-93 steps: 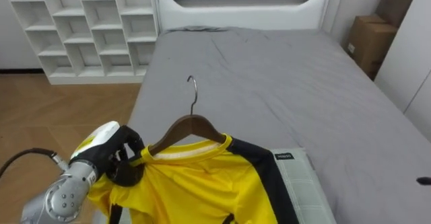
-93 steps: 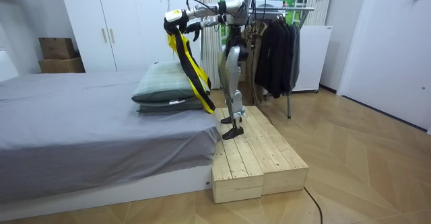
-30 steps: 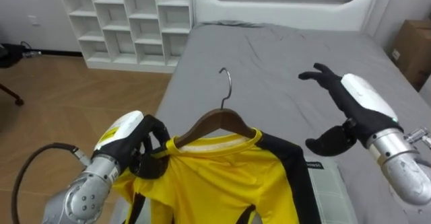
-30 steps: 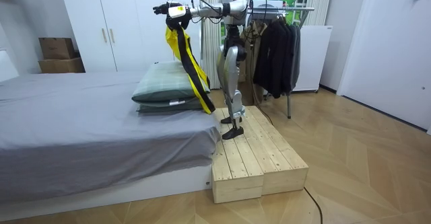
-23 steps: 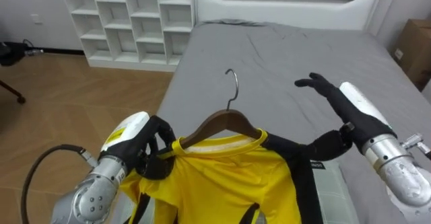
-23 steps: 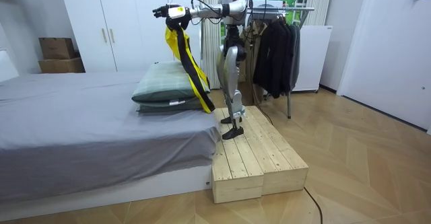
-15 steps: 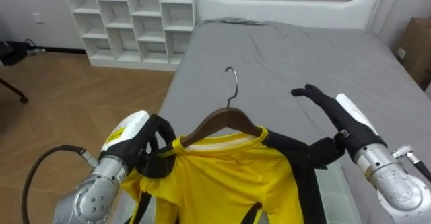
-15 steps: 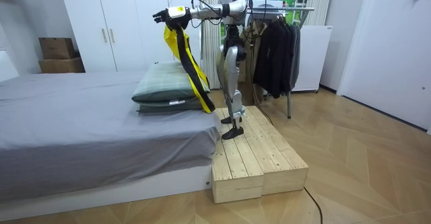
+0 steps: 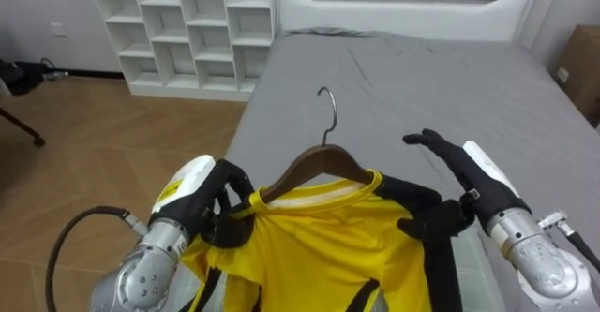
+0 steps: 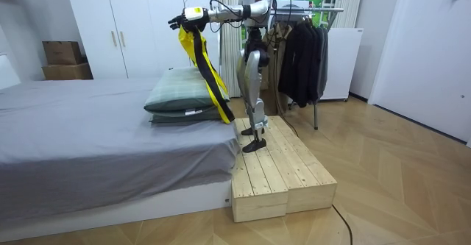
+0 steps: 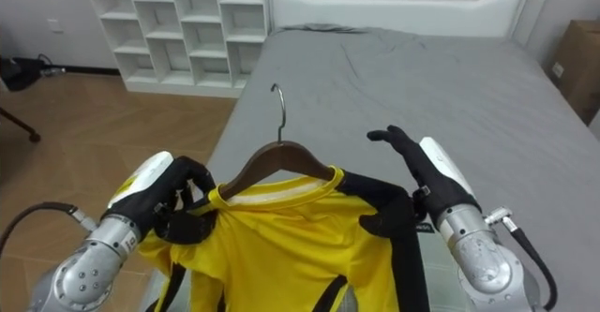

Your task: Hang clothes

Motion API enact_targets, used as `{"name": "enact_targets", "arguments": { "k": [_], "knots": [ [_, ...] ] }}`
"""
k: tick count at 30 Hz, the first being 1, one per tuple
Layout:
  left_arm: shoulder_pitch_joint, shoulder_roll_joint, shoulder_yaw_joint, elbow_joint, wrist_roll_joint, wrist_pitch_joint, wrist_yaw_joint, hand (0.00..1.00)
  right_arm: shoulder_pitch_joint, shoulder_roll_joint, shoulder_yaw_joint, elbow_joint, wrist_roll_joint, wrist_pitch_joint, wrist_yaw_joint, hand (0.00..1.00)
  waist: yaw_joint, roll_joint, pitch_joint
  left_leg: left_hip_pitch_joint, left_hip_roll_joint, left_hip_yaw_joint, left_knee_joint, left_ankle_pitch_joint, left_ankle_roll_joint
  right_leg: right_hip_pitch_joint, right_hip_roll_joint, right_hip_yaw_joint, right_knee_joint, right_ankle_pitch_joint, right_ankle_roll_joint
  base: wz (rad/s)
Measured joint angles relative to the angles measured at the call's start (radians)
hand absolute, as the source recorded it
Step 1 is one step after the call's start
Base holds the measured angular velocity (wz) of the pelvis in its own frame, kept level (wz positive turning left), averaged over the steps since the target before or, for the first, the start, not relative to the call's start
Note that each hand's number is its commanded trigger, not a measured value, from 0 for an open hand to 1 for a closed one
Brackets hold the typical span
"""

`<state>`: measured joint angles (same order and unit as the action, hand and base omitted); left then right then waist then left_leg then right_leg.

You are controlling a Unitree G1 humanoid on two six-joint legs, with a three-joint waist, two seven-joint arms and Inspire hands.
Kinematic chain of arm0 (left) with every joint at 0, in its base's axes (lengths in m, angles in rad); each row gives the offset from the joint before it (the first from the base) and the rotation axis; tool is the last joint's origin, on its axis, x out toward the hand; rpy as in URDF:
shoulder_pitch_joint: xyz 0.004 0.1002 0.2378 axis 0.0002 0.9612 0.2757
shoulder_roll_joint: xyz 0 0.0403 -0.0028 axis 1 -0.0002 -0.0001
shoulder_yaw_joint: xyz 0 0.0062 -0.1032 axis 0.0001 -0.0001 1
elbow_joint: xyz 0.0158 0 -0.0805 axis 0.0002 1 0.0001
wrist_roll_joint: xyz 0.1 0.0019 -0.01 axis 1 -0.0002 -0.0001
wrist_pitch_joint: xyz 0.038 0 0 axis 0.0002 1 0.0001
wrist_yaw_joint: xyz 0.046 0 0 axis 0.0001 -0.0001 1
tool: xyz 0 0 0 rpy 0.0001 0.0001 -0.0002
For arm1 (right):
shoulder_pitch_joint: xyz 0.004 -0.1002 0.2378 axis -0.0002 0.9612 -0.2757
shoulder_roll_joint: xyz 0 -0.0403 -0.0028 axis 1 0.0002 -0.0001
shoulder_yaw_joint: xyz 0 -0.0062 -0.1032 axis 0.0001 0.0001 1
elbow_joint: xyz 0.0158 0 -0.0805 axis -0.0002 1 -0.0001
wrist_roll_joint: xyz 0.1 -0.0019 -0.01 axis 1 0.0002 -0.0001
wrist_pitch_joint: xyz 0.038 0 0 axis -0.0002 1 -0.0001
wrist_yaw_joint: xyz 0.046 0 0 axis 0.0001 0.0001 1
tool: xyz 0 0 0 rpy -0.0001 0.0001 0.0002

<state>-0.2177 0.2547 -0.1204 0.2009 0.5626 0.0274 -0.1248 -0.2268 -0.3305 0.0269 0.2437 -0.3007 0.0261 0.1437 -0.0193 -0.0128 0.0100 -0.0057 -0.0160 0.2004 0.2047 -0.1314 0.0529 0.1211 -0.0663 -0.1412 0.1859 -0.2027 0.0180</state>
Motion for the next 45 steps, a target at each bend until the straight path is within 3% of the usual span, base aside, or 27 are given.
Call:
{"name": "enact_targets", "arguments": {
  "k": [7, 9, 12, 21, 32, 45],
  "knots": [
    [0.000, -0.012, 0.000, 0.000, -0.007, 0.000, 0.000, 1.00, -0.015, 0.041, 0.001, 0.040, -0.003, 0.000, -0.001, 0.00, -0.001, -0.001, 0.0001, -0.001, 0.000, -0.001, 0.002, 0.000, 0.000, -0.001, -0.001, -0.005, 0.000, 0.000, 0.000, 0.00],
    [0.000, -0.016, 0.000, 0.000, -0.054, 0.000, 0.000, 1.00, -0.025, 0.058, 0.009, 0.051, -0.003, 0.000, -0.003, 0.00, -0.002, -0.002, 0.0004, -0.001, 0.001, 0.000, 0.002, 0.000, 0.000, -0.002, -0.001, -0.007, 0.000, 0.000, 0.000, 0.00],
    [0.000, -0.035, 0.000, 0.000, -0.102, 0.000, 0.000, 1.00, -0.032, 0.060, 0.012, 0.059, -0.001, 0.000, -0.003, 0.00, 0.000, -0.003, 0.0006, -0.001, 0.001, 0.000, 0.002, 0.000, 0.000, 0.002, -0.002, -0.009, 0.002, 0.000, 0.000, 0.00],
    [0.000, -0.046, -0.001, 0.000, -0.245, 0.000, -0.001, 1.00, -0.050, 0.069, 0.012, 0.099, 0.000, -0.001, -0.012, 0.00, -0.002, -0.016, 0.0050, -0.005, 0.003, 0.000, 0.003, 0.000, 0.000, -0.003, -0.003, -0.008, 0.002, 0.000, 0.000, 0.00],
    [0.000, -0.047, -0.003, 0.000, -0.246, 0.000, -0.004, 1.00, -0.053, 0.069, 0.013, 0.131, -0.010, -0.002, -0.055, 0.00, -0.005, -0.016, 0.0050, -0.006, 0.001, 0.000, 0.004, 0.000, 0.000, -0.001, -0.003, -0.009, 0.001, 0.000, 0.000, 0.00],
    [-0.002, -0.043, -0.002, 0.000, -0.241, 0.011, -0.034, 1.00, -0.082, 0.074, 0.032, 0.203, -0.062, -0.002, -0.054, 0.00, -0.029, 0.009, 0.0014, -0.035, 0.002, -0.012, 0.019, 0.000, 0.001, -0.014, -0.002, -0.023, 0.001, 0.000, 0.000, 0.03]
  ]
}}
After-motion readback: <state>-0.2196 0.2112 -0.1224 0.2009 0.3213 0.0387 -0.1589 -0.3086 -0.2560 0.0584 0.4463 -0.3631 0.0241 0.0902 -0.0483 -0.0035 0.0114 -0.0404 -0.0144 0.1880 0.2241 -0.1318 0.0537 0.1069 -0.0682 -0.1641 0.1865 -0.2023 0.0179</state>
